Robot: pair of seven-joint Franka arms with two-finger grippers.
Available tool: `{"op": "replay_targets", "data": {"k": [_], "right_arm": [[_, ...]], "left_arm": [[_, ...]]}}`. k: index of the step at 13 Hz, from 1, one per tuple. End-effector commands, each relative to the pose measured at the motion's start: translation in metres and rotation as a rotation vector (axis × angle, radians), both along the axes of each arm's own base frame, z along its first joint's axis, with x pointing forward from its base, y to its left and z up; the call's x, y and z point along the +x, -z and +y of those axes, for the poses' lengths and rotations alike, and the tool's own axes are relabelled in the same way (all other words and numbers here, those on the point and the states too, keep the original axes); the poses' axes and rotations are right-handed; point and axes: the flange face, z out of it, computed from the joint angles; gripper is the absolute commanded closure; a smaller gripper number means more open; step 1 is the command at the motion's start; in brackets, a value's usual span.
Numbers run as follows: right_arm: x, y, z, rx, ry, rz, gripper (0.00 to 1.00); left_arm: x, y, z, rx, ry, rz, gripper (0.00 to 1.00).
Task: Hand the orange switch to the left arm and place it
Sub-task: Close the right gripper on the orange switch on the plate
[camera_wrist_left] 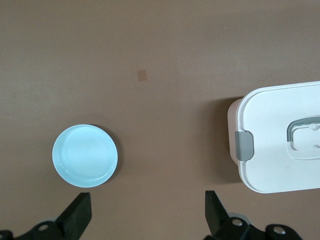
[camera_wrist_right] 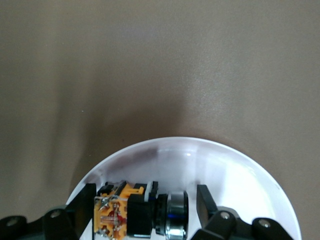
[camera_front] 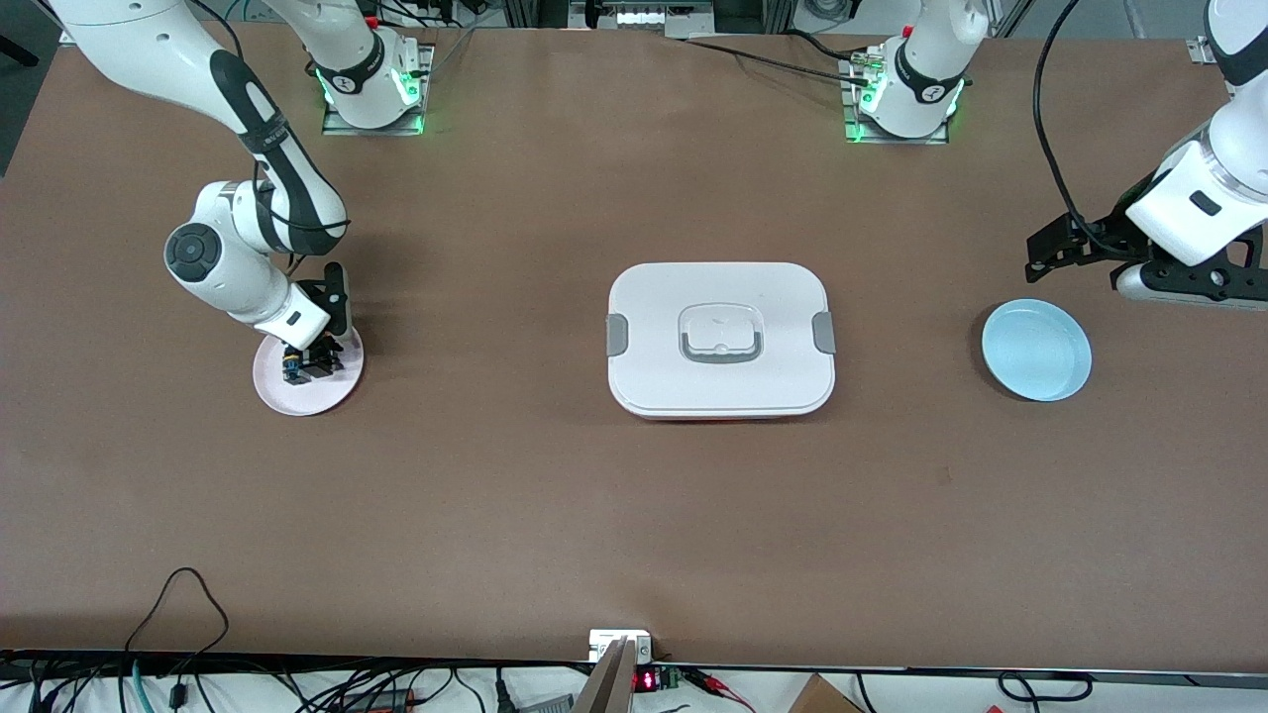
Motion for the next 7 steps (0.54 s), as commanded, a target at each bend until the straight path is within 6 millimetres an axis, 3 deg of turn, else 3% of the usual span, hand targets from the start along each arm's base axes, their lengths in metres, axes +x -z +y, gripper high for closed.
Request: {"op": "replay_targets", "data": {"k": [1, 4, 7], "right_arm": [[-0.0033, 0.0015, -0.0063, 0.008, 0.017, -0.009, 0.1], [-0.0036, 0.0023, -0.0063, 0.008, 0.014, -0.007, 0.13], [-0.0033, 0.0015, -0.0063, 0.008, 0.014, -0.009, 0.23]], "left_arm": [[-0.0014, -0.0007, -0.0015, 0.025, -0.001, 0.002, 0.0], [-0.0014, -0.0007, -0.0015, 0.025, -0.001, 0.002, 0.0], [-0.0014, -0.0007, -0.0015, 0.025, -0.001, 0.002, 0.0]]}}
